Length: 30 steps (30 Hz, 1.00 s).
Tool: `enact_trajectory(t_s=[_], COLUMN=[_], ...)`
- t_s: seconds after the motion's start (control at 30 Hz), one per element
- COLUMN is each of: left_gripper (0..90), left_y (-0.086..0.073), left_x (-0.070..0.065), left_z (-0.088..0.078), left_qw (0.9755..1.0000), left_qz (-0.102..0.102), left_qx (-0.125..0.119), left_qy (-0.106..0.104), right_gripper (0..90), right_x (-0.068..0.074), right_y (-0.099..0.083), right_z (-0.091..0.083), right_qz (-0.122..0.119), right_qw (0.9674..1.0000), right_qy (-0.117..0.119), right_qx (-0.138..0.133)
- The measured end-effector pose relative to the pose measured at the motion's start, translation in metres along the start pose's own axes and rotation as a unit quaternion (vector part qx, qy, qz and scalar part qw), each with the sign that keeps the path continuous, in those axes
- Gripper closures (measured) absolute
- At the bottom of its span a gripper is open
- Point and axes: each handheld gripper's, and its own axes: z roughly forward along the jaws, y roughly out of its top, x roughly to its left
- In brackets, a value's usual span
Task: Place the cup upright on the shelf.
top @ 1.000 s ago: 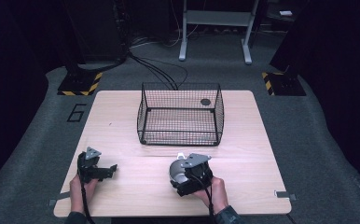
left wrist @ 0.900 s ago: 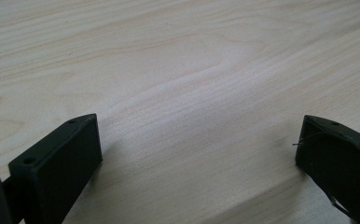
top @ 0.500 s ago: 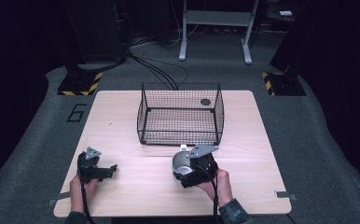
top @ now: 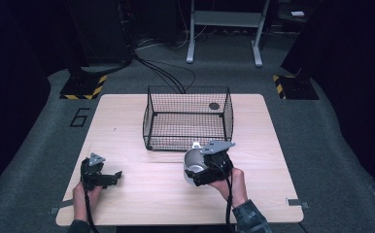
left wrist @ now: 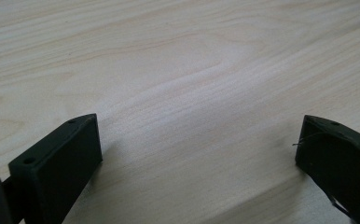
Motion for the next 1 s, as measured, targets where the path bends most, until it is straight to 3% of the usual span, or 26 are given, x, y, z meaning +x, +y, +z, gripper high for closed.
enact_trajectory(t_s=[0.47, 1.0], left_gripper=[0.1, 0.1], left_y=[0.0, 0.0], left_x=[0.0, 0.0], left_z=[0.0, 0.0], left_qw=[1.0, 1.0], left_qz=[0.0, 0.0], left_qx=[0.0, 0.0], left_qy=[0.0, 0.0], right_gripper=[6.3, 6.3], right_x=[-0.014, -0.03], right_y=[0.025, 0.049], right_z=[-0.016, -0.019], right_qz=[-0.004, -0.004], right_qw=[0.9999, 0.9998], right_qy=[-0.006, -0.008], right_qx=[-0.013, -0.017])
